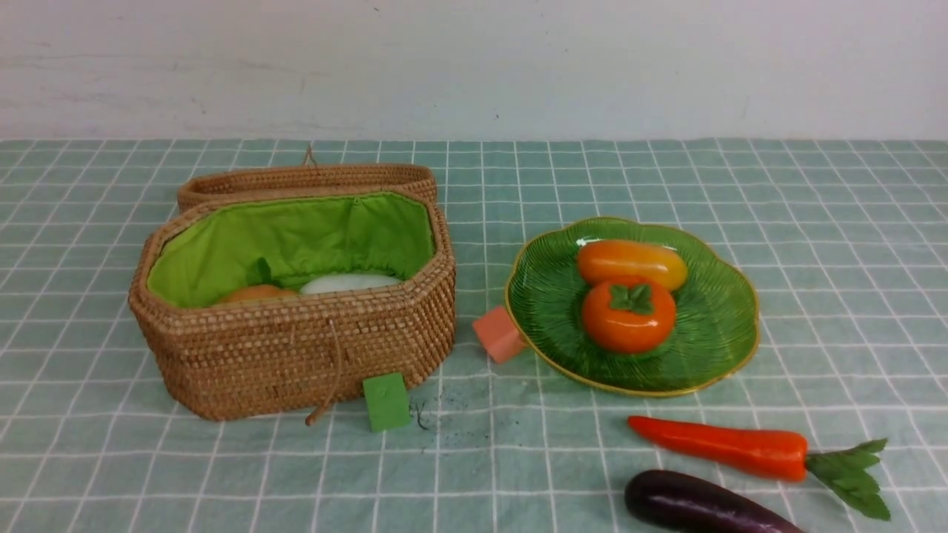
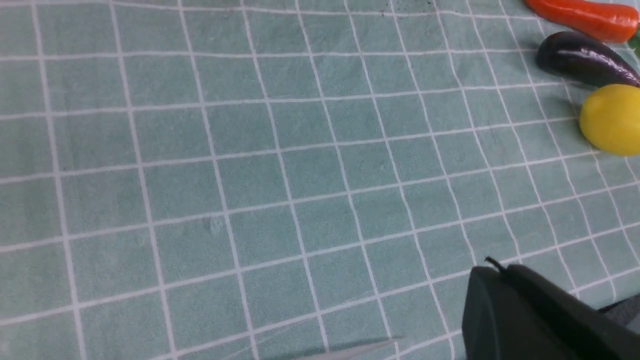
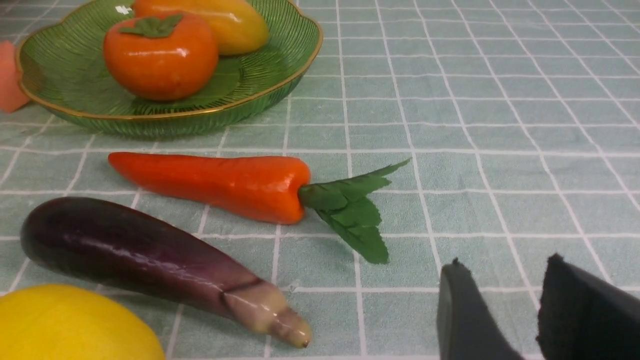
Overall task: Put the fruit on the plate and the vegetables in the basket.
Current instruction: Use the right arm to grab a lemon and put it into the right plate
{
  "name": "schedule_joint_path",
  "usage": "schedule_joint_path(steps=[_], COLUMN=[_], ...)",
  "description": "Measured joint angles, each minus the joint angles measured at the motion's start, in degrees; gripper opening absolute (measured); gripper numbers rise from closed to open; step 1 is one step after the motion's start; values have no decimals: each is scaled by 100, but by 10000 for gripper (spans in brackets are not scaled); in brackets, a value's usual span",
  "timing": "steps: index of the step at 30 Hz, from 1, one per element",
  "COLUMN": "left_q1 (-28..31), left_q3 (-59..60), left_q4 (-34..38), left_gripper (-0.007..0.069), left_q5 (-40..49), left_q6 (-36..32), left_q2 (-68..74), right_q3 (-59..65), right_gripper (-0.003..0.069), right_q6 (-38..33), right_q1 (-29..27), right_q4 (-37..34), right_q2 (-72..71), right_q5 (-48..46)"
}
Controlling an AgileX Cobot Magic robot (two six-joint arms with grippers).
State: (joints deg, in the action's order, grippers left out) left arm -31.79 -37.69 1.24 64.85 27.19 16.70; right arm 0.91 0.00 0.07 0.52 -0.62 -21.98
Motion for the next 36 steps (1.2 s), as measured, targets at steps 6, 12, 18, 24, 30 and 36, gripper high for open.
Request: schedule_joint_path(steps=[6, 12, 18, 24, 30, 36], left_q1=[5, 832, 2427, 3231, 3330, 3330], left_q3=[231, 802, 1908, 3338, 3906, 3952], left_q4=[-1226, -1723, -1734, -1508, -1086, -755], left_gripper=[-13, -13, -13, -11, -10, -10], left_q5=[-1267, -3151, -5285, -6198, -5291, -4256], left_q6=[0, -103, -484, -536, -541, -530], left_q2=[6, -42, -563, -1649, -1722, -1722], right_q3=[0, 0, 0, 0, 0, 0], right_gripper=[241, 241, 241, 241, 241, 241], right_q6=[0, 0, 0, 0, 0, 0], right_q1=[0, 0, 0, 0, 0, 0], right_q4=[0, 0, 0, 0, 0, 0], right_q2=[0, 0, 0, 0, 0, 0], right_q5=[0, 0, 0, 0, 0, 0])
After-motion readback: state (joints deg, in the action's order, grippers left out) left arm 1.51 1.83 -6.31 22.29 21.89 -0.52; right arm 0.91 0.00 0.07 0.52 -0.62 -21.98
